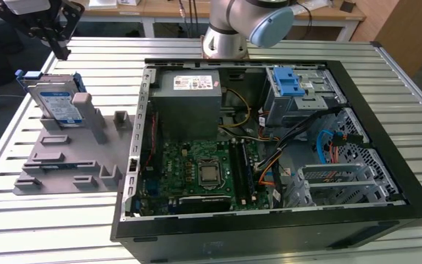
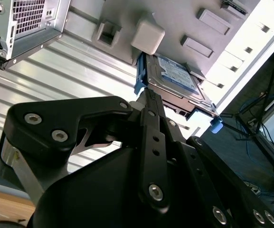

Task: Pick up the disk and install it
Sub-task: 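Reach for the disk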

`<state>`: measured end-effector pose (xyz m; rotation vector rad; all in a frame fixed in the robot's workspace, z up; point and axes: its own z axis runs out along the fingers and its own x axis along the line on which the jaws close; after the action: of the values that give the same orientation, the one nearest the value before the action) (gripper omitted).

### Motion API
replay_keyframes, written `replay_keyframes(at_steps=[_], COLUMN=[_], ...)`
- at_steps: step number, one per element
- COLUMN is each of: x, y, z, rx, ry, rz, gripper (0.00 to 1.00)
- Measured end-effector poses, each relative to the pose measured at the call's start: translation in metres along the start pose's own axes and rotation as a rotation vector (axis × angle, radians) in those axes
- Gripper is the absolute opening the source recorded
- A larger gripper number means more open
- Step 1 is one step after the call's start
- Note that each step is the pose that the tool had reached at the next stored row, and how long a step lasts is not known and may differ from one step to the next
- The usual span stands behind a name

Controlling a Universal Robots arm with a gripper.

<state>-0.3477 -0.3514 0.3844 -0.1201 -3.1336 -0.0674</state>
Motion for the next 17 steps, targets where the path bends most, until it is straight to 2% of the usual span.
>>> replay_keyframes(at_steps=[17], x=[0.0204], y=[0.0007], z=[0.001], rx=[0.0002], ry=[0.0017], rz=[0.0], gripper=[0.11])
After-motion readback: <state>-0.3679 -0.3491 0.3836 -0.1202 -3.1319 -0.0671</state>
